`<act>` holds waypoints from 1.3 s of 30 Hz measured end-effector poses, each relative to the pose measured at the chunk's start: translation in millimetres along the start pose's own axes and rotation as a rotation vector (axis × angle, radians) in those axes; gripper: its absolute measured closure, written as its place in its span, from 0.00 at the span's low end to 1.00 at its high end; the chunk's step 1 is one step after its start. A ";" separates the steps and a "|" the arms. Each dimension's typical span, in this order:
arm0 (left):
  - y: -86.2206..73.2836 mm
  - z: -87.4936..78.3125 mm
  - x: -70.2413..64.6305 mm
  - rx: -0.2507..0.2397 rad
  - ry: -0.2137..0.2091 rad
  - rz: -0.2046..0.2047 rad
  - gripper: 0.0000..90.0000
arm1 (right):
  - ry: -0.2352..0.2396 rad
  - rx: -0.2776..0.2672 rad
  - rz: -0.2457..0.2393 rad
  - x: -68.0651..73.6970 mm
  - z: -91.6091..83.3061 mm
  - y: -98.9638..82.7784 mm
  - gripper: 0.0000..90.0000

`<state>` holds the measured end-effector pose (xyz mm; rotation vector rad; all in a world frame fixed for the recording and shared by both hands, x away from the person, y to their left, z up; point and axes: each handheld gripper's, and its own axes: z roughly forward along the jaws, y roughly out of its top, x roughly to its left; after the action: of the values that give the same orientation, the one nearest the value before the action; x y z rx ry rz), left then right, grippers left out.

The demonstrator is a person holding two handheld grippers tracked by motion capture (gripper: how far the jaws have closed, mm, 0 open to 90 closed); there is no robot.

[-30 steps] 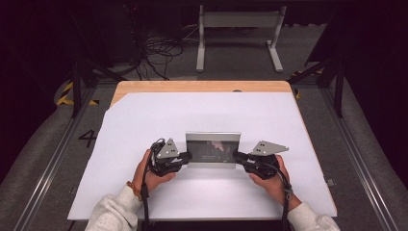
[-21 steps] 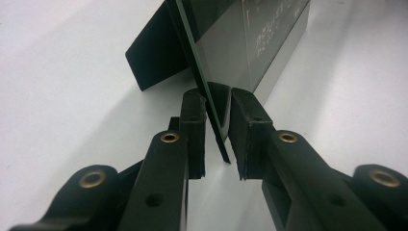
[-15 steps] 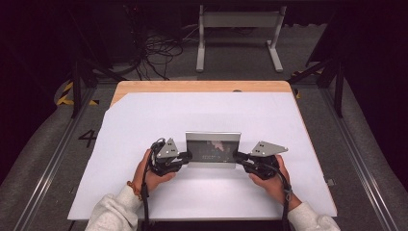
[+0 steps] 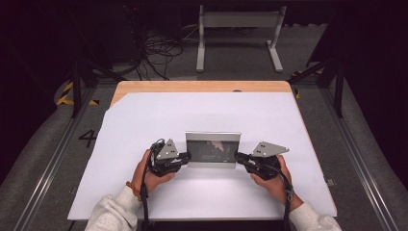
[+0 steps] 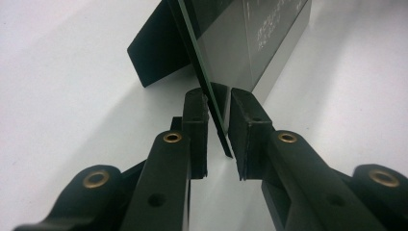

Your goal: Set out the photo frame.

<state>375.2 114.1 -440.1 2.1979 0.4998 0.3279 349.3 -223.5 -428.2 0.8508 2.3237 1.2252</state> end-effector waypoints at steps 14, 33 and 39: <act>-8.5 -9.1 -4.4 0.002 0.009 -0.004 0.85 | -0.025 0.018 -0.037 -1.0 -8.0 -4.1 0.89; -30.3 -33.9 -15.7 -0.019 0.003 -0.026 0.67 | -0.008 0.022 -0.089 7.4 -22.8 -12.1 0.63; -35.3 -33.1 -20.3 0.008 0.008 -0.021 0.54 | -0.025 0.042 -0.125 11.7 -23.6 -17.7 0.52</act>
<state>335.7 147.5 -448.7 2.1979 0.5297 0.3241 321.0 -237.7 -430.6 0.7176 2.3516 1.1117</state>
